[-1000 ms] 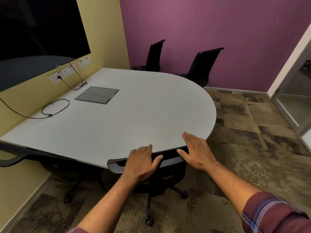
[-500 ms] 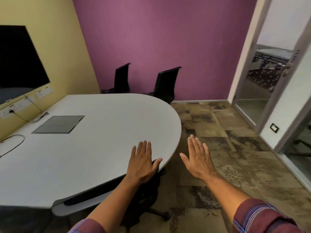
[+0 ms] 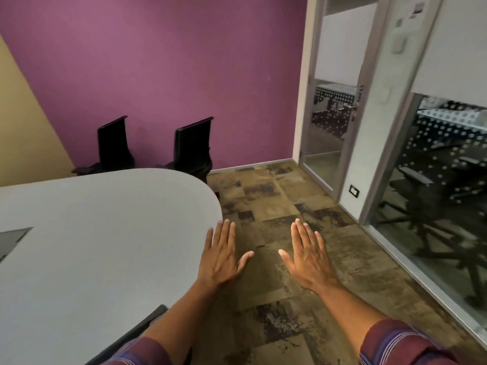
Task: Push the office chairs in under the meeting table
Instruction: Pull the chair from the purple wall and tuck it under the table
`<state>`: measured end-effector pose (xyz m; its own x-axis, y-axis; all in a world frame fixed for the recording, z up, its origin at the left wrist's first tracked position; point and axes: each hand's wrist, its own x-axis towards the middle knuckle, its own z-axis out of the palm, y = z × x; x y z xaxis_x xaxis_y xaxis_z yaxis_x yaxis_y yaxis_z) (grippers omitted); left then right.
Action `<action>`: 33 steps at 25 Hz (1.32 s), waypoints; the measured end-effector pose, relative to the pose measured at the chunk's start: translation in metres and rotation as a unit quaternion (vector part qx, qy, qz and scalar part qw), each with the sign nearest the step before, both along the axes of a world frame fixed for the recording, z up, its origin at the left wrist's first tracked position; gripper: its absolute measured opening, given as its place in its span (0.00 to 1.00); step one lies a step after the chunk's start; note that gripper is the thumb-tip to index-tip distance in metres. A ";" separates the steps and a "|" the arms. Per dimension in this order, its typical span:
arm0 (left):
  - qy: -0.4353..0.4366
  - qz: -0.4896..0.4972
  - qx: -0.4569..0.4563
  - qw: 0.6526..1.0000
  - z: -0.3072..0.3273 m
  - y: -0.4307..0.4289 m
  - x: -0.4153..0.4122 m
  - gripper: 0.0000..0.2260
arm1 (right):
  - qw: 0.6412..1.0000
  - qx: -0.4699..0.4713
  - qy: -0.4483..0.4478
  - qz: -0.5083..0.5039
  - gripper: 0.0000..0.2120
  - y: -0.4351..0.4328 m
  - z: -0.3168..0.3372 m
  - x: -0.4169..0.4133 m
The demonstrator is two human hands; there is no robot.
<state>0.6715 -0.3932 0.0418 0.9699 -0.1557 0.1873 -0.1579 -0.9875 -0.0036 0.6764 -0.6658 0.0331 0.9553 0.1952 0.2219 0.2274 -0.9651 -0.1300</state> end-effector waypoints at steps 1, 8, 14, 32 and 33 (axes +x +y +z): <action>-0.002 -0.008 0.000 1.000 -0.003 -0.007 0.013 0.48 | 1.000 0.004 0.001 -0.007 0.41 -0.005 -0.003 0.008; 0.001 -0.043 -0.022 0.999 -0.030 -0.028 0.140 0.44 | 0.999 -0.005 0.004 -0.032 0.42 -0.024 -0.020 0.115; 0.015 -0.064 -0.035 0.997 -0.048 -0.021 0.276 0.44 | 0.999 0.003 0.004 -0.036 0.44 -0.029 -0.029 0.256; -0.001 0.016 -0.037 0.999 -0.043 0.004 0.690 0.48 | 1.000 0.004 -0.006 0.026 0.43 -0.010 -0.034 0.705; -0.008 0.029 -0.034 0.999 -0.041 0.008 0.718 0.49 | 0.999 0.004 -0.009 0.038 0.43 -0.009 -0.029 0.735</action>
<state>1.3892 -0.3852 0.0003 0.9736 -0.0863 0.2111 -0.1012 -0.9930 0.0611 1.4112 -0.6746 0.0044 0.9337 0.2652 0.2406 0.3022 -0.9440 -0.1325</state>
